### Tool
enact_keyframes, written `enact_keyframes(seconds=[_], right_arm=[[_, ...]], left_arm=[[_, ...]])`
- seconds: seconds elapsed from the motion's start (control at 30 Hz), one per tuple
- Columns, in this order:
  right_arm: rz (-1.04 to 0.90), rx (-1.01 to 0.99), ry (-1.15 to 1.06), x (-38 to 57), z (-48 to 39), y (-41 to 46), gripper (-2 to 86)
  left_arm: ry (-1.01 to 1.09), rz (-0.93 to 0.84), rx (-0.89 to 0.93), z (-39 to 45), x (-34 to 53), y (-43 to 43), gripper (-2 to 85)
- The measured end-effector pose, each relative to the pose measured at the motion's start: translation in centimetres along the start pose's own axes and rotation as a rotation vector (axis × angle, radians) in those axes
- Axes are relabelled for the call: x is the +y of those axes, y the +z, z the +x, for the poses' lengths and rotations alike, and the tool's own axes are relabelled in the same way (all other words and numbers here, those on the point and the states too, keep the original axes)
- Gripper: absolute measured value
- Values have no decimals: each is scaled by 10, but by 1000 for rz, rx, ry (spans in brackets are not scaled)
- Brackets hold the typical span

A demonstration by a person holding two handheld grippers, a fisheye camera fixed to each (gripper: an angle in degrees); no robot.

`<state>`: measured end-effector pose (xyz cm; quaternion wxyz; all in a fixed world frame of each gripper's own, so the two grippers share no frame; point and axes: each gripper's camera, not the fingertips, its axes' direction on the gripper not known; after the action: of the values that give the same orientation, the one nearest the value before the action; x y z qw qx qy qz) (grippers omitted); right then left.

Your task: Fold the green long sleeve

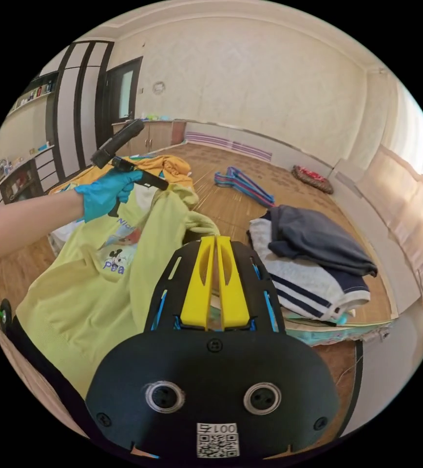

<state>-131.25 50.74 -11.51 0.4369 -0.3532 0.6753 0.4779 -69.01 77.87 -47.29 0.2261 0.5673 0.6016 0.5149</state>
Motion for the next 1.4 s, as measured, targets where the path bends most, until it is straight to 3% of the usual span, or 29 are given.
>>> enact_keyframes(seconds=[0.17,0.37,0.63,0.8,0.97,1.2,1.4], right_arm=[[111,99,-21,-12,10,-42,2],[138,267,-265,-27,-7,-52,4],[-91,-82,-147,-13,48,18,37],[-171,-89,-91,21,67,33,83],[-356,-239,-86,54,79,60,96],[-337,-495,155,60,120,77,119],[-345,-394,303,72,145,83,111]], left_arm=[[-16,18,71,-2,-6,-7,-6],[64,-14,70,28,-10,3,-2],[-23,8,132,19,35,-9,-5],[51,-2,63,3,95,-45,-7],[-2,-42,88,-14,144,-71,-8],[-17,-30,93,7,190,-108,-8],[93,-33,15,46,205,-136,-8]])
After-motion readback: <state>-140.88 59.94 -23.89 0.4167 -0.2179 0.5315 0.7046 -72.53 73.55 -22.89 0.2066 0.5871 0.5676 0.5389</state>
